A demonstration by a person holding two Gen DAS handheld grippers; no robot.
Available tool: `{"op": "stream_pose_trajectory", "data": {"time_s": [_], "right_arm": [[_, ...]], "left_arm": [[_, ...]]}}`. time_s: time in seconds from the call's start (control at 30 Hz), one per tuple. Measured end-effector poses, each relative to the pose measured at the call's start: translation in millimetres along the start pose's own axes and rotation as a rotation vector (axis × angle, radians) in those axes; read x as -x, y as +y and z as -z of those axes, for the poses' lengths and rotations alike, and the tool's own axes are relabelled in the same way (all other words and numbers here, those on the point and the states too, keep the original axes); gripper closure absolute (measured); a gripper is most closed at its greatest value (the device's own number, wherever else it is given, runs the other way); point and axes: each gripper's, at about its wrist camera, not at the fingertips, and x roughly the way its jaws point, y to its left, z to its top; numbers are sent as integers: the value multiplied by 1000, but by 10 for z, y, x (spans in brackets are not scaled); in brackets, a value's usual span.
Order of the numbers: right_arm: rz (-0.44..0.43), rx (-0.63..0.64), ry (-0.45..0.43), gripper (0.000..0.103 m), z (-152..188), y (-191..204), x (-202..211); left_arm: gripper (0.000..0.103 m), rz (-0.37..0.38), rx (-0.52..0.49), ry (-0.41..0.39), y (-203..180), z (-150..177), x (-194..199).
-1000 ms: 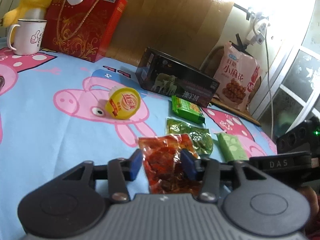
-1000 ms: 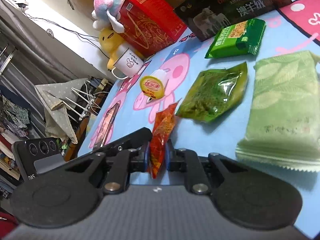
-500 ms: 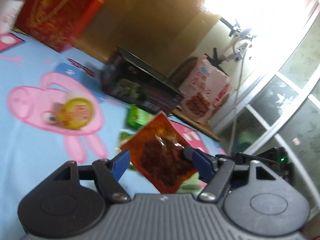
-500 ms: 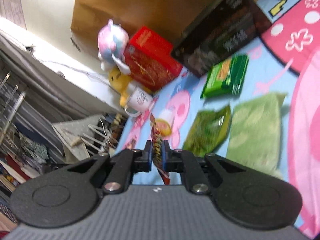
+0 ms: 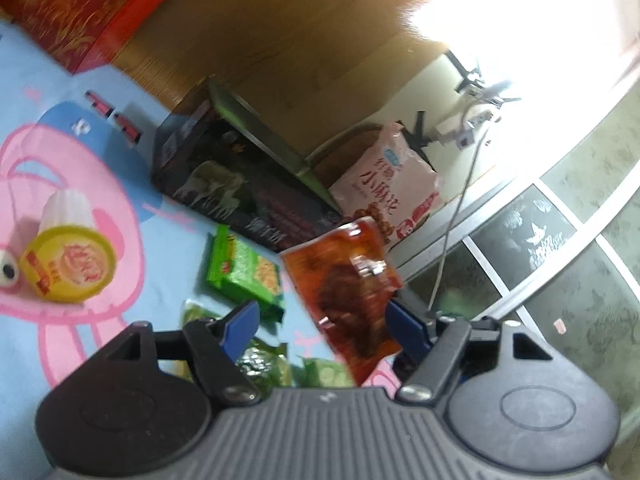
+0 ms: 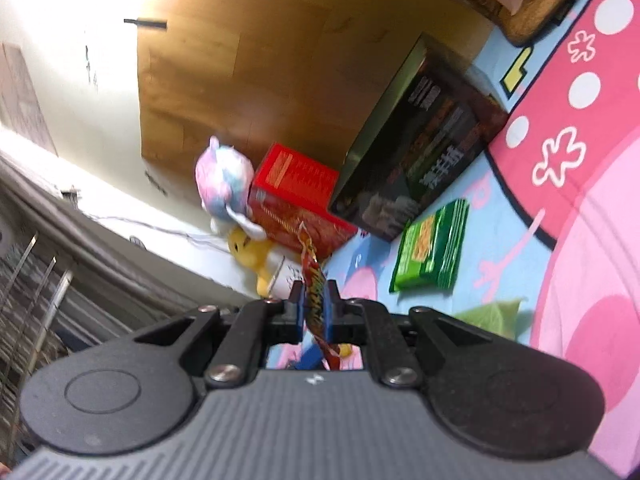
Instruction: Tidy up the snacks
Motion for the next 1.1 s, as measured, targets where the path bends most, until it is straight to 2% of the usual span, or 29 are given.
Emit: {"op": "stream_pose_trajectory", "data": {"time_s": [0.13, 0.3, 0.37, 0.47, 0.67, 1.1], "right_arm": [[-31, -29, -11, 91, -64, -10, 21], [-66, -52, 41, 91, -13, 3, -84], [-68, -53, 69, 91, 13, 0, -139], [-47, -53, 88, 91, 38, -32, -190], [-24, -62, 93, 91, 43, -77, -180], [115, 140, 107, 87, 155, 68, -256]], "left_arm": [[32, 26, 8, -14, 31, -21, 43], [32, 49, 17, -13, 43, -23, 53], [39, 44, 22, -22, 46, -22, 64], [57, 14, 20, -39, 50, -20, 83], [69, -24, 22, -47, 72, -28, 81], [73, -109, 19, -21, 109, -12, 19]]}}
